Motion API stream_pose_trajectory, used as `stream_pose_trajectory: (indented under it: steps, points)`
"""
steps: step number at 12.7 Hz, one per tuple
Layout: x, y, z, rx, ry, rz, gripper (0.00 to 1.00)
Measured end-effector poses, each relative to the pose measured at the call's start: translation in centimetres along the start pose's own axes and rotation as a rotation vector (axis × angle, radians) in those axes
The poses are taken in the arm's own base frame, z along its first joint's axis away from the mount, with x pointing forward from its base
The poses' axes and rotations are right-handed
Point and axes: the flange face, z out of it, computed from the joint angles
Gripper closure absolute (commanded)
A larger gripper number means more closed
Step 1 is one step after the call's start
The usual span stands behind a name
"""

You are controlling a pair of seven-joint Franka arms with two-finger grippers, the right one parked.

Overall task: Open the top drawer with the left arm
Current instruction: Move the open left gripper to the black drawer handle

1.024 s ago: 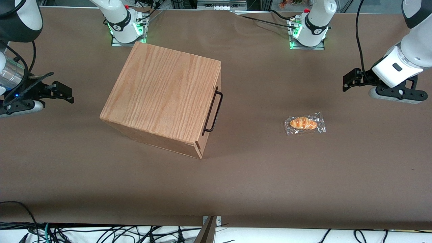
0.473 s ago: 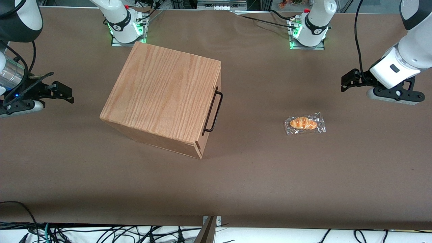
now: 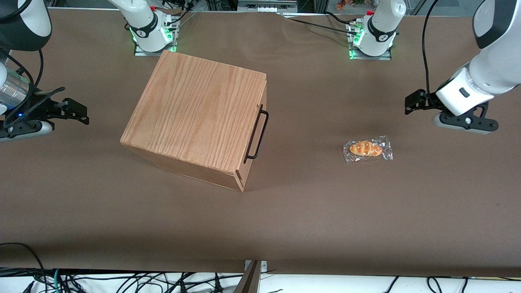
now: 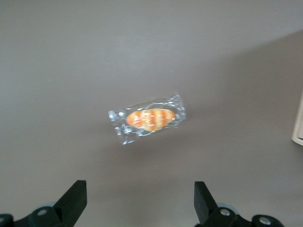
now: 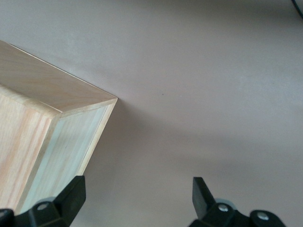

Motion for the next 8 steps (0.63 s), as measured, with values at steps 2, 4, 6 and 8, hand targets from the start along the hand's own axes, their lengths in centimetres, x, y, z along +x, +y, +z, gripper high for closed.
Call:
stream_pose_trajectory:
  steps: [2, 4, 6, 8]
  points:
    - [0.9, 4.2, 0.5, -0.067, -0.001, 0.057, 0.0]
    - [2.1, 9.0, 1.3, -0.116, 0.006, 0.126, 0.0]
    - [4.1, 13.8, 2.6, -0.134, 0.036, 0.191, 0.0]
    - [6.2, 17.3, 4.6, -0.19, 0.053, 0.215, 0.0]
